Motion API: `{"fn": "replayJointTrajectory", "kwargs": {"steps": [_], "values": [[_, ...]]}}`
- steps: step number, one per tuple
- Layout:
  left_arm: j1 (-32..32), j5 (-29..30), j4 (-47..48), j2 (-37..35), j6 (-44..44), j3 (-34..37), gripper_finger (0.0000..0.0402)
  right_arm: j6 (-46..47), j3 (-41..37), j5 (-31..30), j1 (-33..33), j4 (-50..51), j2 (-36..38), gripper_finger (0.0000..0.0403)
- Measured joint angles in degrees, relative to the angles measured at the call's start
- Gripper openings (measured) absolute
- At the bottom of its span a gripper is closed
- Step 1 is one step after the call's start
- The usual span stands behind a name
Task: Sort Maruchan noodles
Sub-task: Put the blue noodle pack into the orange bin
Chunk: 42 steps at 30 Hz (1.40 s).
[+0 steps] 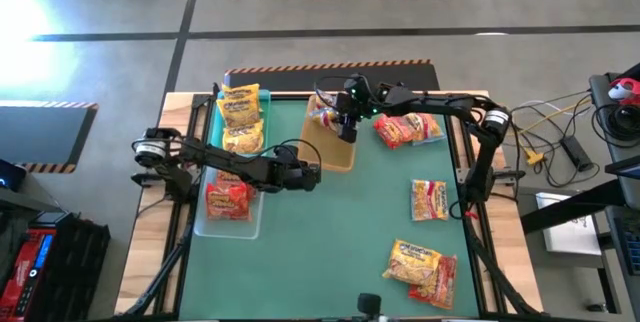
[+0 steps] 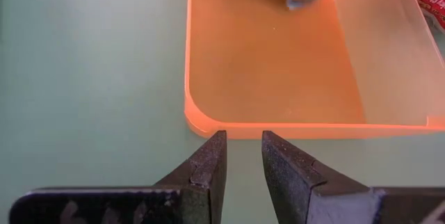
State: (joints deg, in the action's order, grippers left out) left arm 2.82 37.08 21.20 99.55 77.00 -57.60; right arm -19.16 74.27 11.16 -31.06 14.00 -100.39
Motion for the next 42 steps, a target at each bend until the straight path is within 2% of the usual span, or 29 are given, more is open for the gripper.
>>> {"fn": "replayJointTrajectory", "kwargs": {"steps": [4,10,14,18,24,30,35,42], "values": [[0.0,0.0,-0.2,0.0,0.0,0.0,0.0075,-1.6,1.3,-0.2,-0.4,0.8,0.1,0.0099],[0.0,0.0,-0.6,0.0,0.0,0.0,0.0075,-2.9,1.1,-0.3,-0.3,1.9,0.1,0.0143],[0.0,0.0,-0.8,0.0,0.0,0.0,0.0075,-2.5,1.1,-7.5,-0.5,0.9,0.0,0.0156],[0.0,0.0,-0.8,0.0,0.0,0.0,0.0075,-2.5,1.1,-15.2,-0.7,-0.5,0.2,0.0158],[0.0,0.0,-1.2,0.0,0.0,0.0,0.0075,-0.1,1.1,-15.2,-0.6,-0.9,2.2,0.0148],[0.0,-0.4,-1.7,0.0,0.0,0.0,0.0075,10.3,1.2,-15.1,-0.6,5.3,6.5,0.0138],[0.0,-4.2,-3.8,0.0,-4.2,0.0,0.0075,16.5,1.2,-12.7,-0.6,18.4,11.1,0.0129],[0.1,-10.1,-9.3,0.0,-15.2,0.0,0.0075,26.2,-1.4,2.0,1.7,31.7,15.1,0.012]]}}
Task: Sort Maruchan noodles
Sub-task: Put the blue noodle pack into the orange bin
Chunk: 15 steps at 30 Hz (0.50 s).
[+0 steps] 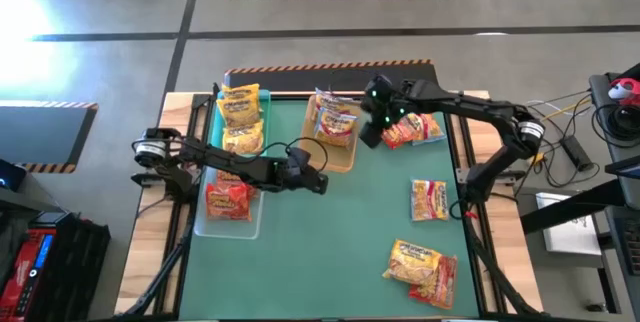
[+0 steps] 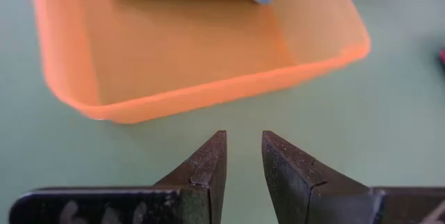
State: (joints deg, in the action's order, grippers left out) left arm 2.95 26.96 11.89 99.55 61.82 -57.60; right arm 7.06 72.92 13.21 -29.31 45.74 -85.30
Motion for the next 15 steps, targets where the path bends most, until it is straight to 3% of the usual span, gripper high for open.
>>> {"fn": "replayJointTrajectory", "kwargs": {"steps": [11,15], "values": [[3.8,-1.0,-1.4,0.0,-1.4,0.0,0.0075,16.1,-11.2,1.8,17.9,0.7,4.5,0.0118],[5.5,-1.0,-1.6,0.0,-1.4,0.0,0.0075,26.7,-15.6,-1.6,23.7,1.7,7.4,0.0111]]}}
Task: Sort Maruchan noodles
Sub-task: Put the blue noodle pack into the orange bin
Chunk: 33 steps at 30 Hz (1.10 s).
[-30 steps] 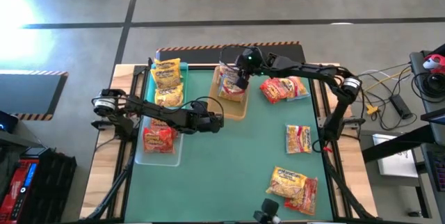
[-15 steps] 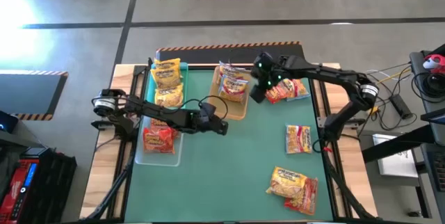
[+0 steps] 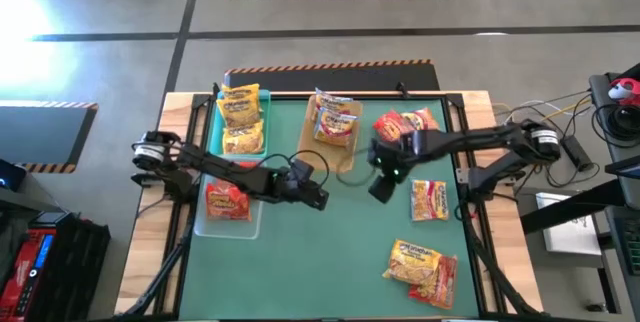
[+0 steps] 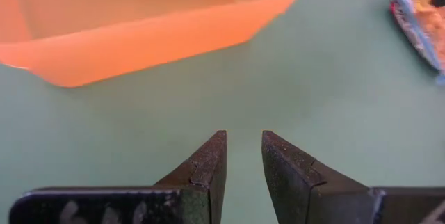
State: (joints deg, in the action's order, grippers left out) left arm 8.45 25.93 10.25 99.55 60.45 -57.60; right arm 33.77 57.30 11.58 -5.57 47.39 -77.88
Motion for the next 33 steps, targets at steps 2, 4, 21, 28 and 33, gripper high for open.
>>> {"fn": "replayJointTrajectory", "kwargs": {"steps": [2,4,21,28,33], "values": [[0.6,0.0,-0.3,0.0,-0.5,0.0,0.0075,6.1,-1.9,-3.3,2.3,2.8,1.4,0.0108],[1.0,0.0,-0.6,0.0,-2.1,0.0,0.0075,11.8,-3.3,-6.4,3.9,6.8,2.7,0.0103],[1.0,0.5,-1.8,0.0,-4.5,0.0,0.0075,21.2,-13.3,-6.1,9.4,22.5,5.4,0.0091],[0.9,0.5,-2.2,0.0,-4.5,0.0,0.0075,20.4,-16.1,-4.1,9.5,22.0,5.4,0.0091],[0.7,0.6,-2.2,0.0,-4.5,0.0,0.0075,17.9,-16.6,-4.0,9.4,15.5,5.4,0.0091]]}}
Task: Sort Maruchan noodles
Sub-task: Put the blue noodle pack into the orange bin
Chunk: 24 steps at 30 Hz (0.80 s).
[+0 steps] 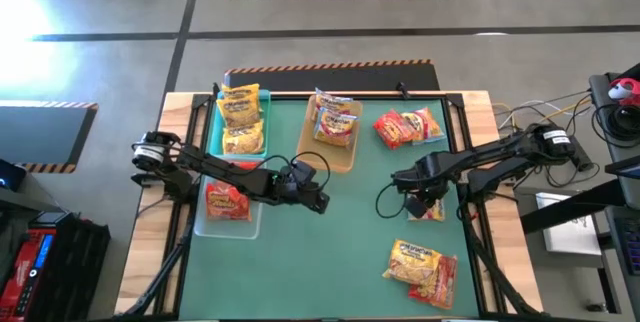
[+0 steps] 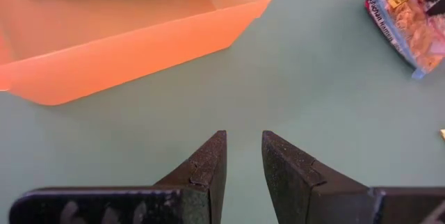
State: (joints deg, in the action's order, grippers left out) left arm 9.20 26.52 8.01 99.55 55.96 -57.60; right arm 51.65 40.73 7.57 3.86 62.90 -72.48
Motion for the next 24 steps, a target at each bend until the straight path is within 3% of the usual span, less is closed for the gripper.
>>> {"fn": "replayJointTrajectory", "kwargs": {"steps": [7,16,20,24], "values": [[0.0,0.0,0.0,0.0,0.0,0.0,0.0075,-1.7,0.0,-0.1,0.0,-15.7,0.1,0.0091],[0.0,0.0,0.1,0.0,0.0,0.0,0.0075,-9.7,0.0,-4.4,0.0,-44.0,-0.1,0.0091],[0.0,0.0,0.1,0.0,0.0,0.0,0.0075,-7.2,1.8,-2.4,0.0,-42.6,0.2,0.0091],[0.0,0.0,0.0,0.0,0.0,0.0,0.0075,2.5,2.0,-2.5,0.0,-39.0,0.1,0.0091]]}}
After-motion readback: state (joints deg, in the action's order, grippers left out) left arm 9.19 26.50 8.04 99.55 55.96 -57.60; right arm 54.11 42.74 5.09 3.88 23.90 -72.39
